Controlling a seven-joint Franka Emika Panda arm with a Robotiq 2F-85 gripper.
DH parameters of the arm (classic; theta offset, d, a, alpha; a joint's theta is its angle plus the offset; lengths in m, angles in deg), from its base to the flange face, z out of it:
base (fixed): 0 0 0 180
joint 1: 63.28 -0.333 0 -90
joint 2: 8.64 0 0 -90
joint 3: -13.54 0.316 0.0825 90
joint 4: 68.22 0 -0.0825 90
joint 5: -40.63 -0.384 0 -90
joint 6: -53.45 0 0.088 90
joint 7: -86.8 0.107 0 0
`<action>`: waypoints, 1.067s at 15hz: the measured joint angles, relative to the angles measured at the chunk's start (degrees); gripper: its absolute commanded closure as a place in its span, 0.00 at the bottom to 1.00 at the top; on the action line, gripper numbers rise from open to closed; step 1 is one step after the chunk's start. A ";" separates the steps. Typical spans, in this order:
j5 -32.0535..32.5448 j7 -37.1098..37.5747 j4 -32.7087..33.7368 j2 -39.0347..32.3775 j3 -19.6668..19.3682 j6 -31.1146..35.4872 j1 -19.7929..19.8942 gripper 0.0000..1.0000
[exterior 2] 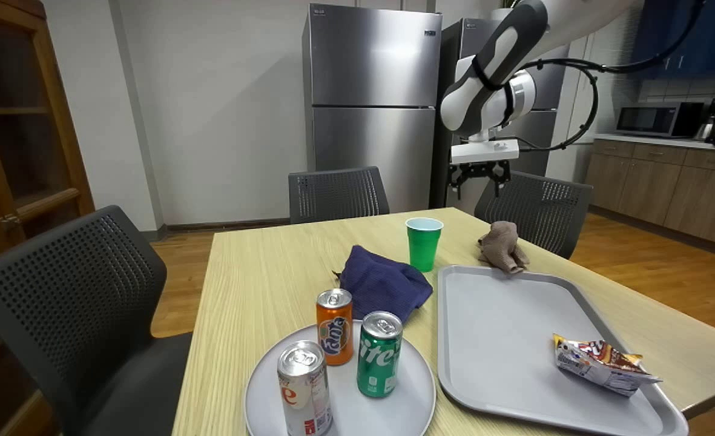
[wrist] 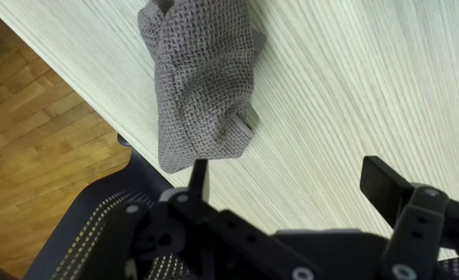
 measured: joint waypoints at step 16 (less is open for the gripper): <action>-1.55 -20.89 -32.15 22.80 5.73 8.91 2.22 0.00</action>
